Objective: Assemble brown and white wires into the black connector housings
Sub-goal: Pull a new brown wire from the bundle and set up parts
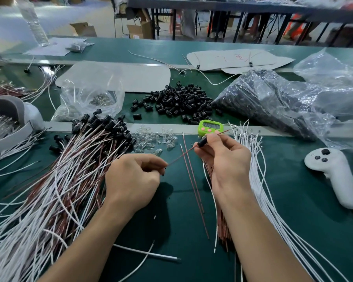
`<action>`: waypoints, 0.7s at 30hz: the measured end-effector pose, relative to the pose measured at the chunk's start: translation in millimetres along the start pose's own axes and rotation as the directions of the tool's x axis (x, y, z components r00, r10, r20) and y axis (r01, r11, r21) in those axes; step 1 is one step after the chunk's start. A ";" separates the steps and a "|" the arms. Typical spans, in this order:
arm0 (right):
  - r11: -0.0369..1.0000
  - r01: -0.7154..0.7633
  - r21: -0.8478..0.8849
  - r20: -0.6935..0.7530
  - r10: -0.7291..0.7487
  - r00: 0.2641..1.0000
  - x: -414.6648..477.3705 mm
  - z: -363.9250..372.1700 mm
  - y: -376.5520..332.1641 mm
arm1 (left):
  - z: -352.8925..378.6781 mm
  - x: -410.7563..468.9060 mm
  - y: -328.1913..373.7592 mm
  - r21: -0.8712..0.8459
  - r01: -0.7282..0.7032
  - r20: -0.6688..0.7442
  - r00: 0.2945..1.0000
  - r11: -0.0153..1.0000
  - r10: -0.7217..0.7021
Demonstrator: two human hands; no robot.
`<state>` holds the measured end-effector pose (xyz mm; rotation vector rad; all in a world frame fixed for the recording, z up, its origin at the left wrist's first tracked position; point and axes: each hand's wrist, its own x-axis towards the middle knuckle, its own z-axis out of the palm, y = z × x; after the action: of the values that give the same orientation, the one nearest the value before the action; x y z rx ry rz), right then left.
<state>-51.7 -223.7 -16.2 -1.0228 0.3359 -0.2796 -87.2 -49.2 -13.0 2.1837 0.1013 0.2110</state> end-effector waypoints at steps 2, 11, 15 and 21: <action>0.999 -0.003 -0.040 0.045 0.004 0.999 -1.3 0.1 -2.2 | -1.7 -3.4 3.2 0.035 -0.022 0.040 0.999 0.999 0.021; 0.817 0.140 -0.559 0.552 0.241 0.798 -26.2 4.0 8.6 | 6.7 5.8 -0.4 -0.594 0.077 0.053 0.997 0.801 -0.056; 0.682 0.255 -0.686 0.564 0.275 0.779 -27.7 2.9 11.6 | 3.2 10.2 -3.6 -0.622 0.089 0.049 0.996 0.778 -0.075; 0.625 0.298 -0.721 0.540 0.238 0.807 -24.8 0.8 17.9 | 2.6 14.3 -7.3 -0.612 0.154 0.101 0.988 0.776 -0.116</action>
<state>-72.8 -204.8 -27.8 -1.9412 -0.1877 0.2176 -72.6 -44.9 -18.7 1.5097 0.1345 0.0787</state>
